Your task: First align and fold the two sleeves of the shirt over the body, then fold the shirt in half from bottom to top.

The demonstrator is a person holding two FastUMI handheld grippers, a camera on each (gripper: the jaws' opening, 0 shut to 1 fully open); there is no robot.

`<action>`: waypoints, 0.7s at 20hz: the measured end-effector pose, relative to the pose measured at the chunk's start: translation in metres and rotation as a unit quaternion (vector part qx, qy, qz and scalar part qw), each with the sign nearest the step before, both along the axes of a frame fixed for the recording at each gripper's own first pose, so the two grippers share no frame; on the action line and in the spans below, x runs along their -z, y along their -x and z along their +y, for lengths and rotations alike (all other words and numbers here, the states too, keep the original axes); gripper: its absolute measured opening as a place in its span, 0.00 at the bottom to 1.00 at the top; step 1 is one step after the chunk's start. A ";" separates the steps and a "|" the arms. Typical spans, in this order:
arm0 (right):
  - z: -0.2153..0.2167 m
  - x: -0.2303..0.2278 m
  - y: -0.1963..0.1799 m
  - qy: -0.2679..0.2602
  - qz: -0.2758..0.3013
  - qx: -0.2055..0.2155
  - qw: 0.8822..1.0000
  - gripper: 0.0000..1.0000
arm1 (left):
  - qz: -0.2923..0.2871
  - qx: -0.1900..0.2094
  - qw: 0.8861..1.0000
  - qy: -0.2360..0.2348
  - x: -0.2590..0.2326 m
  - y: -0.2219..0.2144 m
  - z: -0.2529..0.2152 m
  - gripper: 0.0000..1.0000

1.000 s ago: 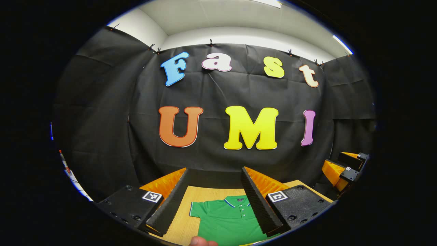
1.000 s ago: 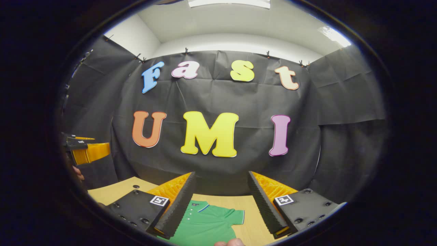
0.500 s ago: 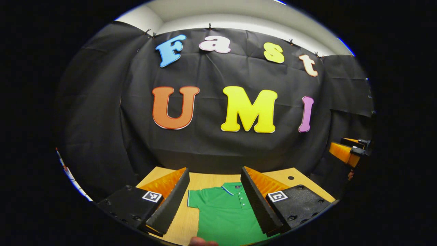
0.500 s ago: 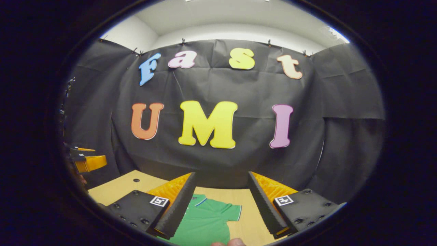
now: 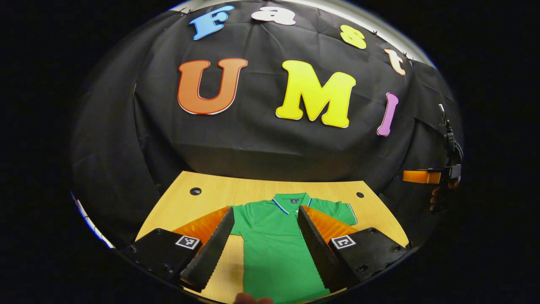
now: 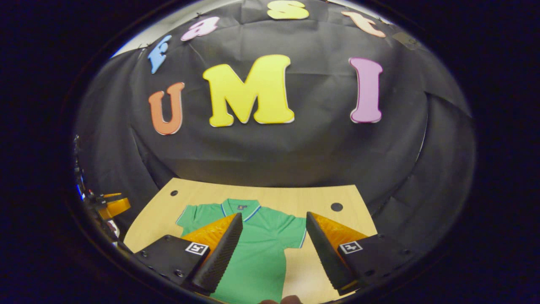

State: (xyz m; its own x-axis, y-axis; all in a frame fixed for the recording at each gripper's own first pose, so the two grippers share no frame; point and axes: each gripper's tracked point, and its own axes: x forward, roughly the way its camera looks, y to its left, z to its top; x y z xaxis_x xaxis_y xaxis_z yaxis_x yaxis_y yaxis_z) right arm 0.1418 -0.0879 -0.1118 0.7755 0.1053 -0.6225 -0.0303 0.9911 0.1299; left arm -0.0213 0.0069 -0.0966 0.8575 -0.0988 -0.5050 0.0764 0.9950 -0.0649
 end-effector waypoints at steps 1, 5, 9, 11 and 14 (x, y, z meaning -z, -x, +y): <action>-0.006 0.016 -0.014 0.003 0.023 0.007 1.000 0.96 | 0.014 -0.001 1.000 0.006 0.006 0.001 -0.002 0.97; -0.018 0.107 -0.038 -0.034 0.147 0.035 0.988 0.96 | 0.081 -0.008 0.996 0.041 0.024 0.012 -0.017 0.98; -0.018 0.195 -0.048 -0.073 0.256 0.065 0.962 0.98 | 0.105 -0.022 0.993 0.053 0.032 0.015 -0.020 0.99; -0.019 0.222 -0.052 -0.096 0.290 0.090 0.948 0.98 | 0.114 -0.031 0.992 0.053 0.037 0.015 -0.019 0.99; -0.023 0.264 -0.057 -0.103 0.327 0.113 0.933 0.98 | 0.121 -0.043 0.990 0.054 0.040 0.016 -0.019 0.99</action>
